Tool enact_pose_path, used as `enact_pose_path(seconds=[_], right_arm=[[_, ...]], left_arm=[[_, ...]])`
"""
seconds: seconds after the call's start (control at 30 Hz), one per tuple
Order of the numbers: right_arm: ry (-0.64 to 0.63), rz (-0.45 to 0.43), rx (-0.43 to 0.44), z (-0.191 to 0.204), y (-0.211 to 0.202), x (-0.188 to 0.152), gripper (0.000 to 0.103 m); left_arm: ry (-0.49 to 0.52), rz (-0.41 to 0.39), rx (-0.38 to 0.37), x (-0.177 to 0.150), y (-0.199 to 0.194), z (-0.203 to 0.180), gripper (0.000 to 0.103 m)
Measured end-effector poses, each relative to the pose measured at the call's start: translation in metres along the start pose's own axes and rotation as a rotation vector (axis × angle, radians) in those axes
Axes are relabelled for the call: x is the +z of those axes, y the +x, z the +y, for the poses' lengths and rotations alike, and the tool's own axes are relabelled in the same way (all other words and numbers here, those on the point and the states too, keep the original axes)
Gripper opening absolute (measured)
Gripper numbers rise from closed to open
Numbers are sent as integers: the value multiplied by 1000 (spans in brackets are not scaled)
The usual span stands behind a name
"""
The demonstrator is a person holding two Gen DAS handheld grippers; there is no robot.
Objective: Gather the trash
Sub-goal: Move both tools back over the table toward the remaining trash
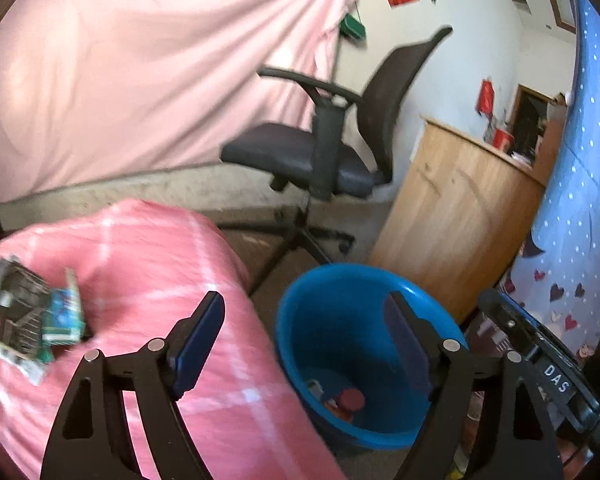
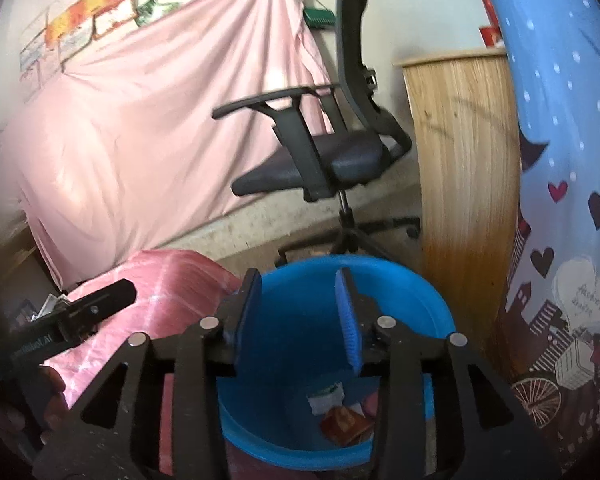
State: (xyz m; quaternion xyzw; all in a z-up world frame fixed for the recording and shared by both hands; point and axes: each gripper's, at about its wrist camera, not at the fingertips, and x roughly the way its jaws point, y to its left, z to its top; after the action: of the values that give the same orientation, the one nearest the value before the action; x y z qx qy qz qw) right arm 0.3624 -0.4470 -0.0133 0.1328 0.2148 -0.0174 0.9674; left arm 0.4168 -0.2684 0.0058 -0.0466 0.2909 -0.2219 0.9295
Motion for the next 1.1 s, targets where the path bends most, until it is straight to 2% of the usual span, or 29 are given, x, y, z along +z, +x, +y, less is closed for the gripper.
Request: enact_pose_path(seconds=[0.1,0.2,0.23,0.27,0.3,0.37,0.57,0.73,0.87,1.1], right_arm=[[-33,-49,23,13,-7,3,66],[-68,-101,48,29,-14,4,73],[-74,-113,57,34,-16,5,77],[-80,-126,67,39,-18,5,80],[-88,-137,77,45,-19,4,81],[-107,-155,92,55,-22,4,87],[-145,-212,157,86,-34,5,103],[-157,-289,203,111,-46,7,103],[-174,-319,241,134,-48,8,103],[-197,-296,317,174,-36,0,103]], left_arm=[[-3,-49,37,2,-16,8,78],[-11,-103,78,1,-33,20,82],[-15,-124,92,-1,-40,25,85],[-23,-150,111,-3,-48,30,97],[-33,-172,130,-4,-54,35,102],[-69,-230,158,-9,-71,48,102],[-113,-281,241,-15,-101,79,102],[-122,-325,315,-22,-129,102,102],[-123,-380,379,-30,-155,118,102],[-108,-438,498,-48,-190,146,102]])
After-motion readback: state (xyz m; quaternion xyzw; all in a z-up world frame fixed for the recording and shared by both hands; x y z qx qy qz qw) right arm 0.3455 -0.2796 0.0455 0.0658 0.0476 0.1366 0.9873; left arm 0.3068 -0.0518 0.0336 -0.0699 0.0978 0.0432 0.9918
